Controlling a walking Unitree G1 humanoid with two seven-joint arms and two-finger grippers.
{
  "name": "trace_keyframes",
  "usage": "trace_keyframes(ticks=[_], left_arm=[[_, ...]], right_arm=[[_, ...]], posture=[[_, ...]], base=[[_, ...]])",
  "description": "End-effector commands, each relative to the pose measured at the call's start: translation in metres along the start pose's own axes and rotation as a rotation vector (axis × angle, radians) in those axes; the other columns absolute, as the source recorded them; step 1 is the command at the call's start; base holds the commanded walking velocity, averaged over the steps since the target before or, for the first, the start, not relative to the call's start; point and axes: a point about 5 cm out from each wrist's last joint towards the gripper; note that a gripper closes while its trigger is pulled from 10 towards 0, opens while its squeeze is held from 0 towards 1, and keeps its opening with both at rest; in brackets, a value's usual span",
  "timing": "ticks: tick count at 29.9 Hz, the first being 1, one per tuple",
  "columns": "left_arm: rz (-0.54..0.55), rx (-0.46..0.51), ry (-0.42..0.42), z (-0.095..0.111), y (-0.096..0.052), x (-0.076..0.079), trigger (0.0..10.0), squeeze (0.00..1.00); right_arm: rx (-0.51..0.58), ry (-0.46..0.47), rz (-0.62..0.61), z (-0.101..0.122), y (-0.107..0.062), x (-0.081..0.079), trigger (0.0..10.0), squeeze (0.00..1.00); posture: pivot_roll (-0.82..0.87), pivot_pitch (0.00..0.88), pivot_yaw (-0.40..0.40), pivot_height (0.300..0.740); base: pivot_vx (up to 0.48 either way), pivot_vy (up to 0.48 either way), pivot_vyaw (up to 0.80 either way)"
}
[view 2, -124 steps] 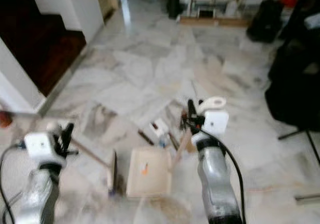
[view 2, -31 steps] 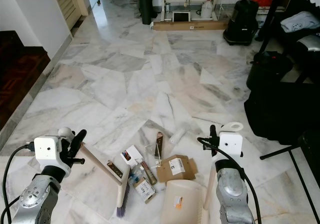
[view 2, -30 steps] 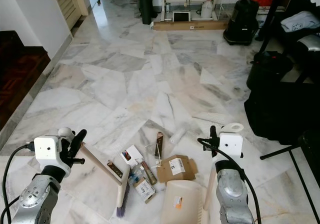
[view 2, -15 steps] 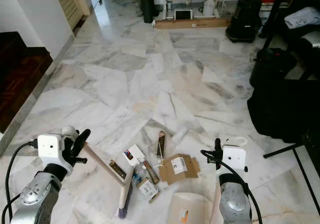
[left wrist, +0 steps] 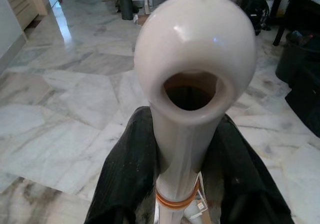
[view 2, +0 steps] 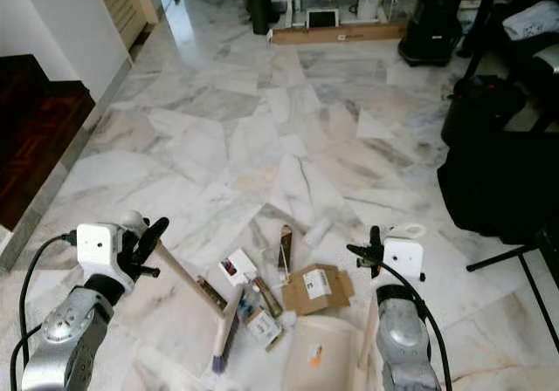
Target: Sweep floor
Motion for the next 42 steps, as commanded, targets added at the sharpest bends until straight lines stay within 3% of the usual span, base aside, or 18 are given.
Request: trace_keyframes(ticks=[1,4,10,23,33,42], left_arm=[[-0.015,0.006,0.000,0.004,0.002,-0.003,10.0,0.00],[-0.087,-0.012,0.006,0.002,0.004,0.006,10.0,0.00],[-0.118,-0.019,-0.013,0.002,0.006,0.013,10.0,0.00],[-0.196,-0.042,-0.131,0.000,0.011,0.032,10.0,0.00],[-0.186,-0.048,-0.149,0.000,0.007,0.032,10.0,0.00],[-0.187,-0.058,-0.143,0.001,0.005,0.032,10.0,0.00]], right_arm=[[0.008,0.012,-0.002,0.000,0.002,0.000,10.0,0.00],[0.012,0.011,0.005,0.001,0.004,-0.002,10.0,0.00],[0.021,0.013,-0.001,0.001,0.003,0.001,10.0,0.00],[0.023,-0.009,0.015,0.001,0.001,0.007,10.0,0.00],[0.037,-0.118,0.059,0.007,0.003,0.009,10.0,0.00],[0.024,-0.159,0.051,0.001,-0.003,0.008,10.0,0.00]], posture=[[0.00,0.148,0.116,0.740],[0.00,0.154,0.120,0.740],[-0.01,0.160,0.119,0.740],[-0.02,0.185,0.092,0.740],[-0.02,0.190,0.081,0.740],[-0.01,0.206,0.087,0.740]], base=[[0.000,0.000,0.00],[0.000,0.000,0.00],[0.000,0.000,0.00],[0.000,0.000,0.00],[0.000,0.000,0.00],[0.000,0.000,0.00]])
Point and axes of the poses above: a point about 5 cm out from each wrist's last joint towards the gripper, its own y axis pointing out of the wrist towards the gripper, its own z axis along the axis of the wrist's last joint, x = y × z, and after that the axes turned 8 degrees about y, right-handed
